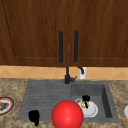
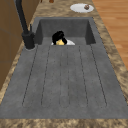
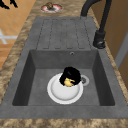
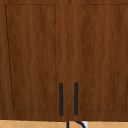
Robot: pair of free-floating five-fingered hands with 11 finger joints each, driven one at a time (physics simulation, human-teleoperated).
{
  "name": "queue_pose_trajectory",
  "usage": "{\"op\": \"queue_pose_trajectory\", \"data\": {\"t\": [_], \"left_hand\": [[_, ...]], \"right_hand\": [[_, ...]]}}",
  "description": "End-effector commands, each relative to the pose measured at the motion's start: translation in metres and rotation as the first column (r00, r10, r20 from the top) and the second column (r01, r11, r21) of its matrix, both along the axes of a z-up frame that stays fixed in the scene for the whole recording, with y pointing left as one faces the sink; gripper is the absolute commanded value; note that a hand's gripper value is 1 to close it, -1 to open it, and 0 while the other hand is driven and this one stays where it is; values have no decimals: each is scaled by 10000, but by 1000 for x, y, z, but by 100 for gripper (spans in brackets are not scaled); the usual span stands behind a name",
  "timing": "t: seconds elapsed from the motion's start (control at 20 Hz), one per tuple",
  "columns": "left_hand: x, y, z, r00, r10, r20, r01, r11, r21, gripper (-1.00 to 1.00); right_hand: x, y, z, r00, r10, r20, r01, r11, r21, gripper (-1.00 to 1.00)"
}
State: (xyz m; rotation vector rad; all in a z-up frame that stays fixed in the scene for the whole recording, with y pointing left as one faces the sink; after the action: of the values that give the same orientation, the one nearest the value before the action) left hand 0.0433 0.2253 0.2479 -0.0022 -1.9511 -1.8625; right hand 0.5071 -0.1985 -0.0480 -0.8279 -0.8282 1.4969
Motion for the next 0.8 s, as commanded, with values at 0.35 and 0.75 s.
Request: {"op": "queue_pose_trajectory", "data": {"t": [0.35, 0.75], "left_hand": [[0, 0, 0, 10000, 0, 0, 0, 10000, 0, 0], [0, 0, 0, 10000, 0, 0, 0, 10000, 0, 0]], "right_hand": [[54, -31, -46, 9891, 1382, -508, -1335, 9873, 863, 100], [11, -46, -39, 9892, 1388, -476, -1194, 9501, 2883, -100]]}}
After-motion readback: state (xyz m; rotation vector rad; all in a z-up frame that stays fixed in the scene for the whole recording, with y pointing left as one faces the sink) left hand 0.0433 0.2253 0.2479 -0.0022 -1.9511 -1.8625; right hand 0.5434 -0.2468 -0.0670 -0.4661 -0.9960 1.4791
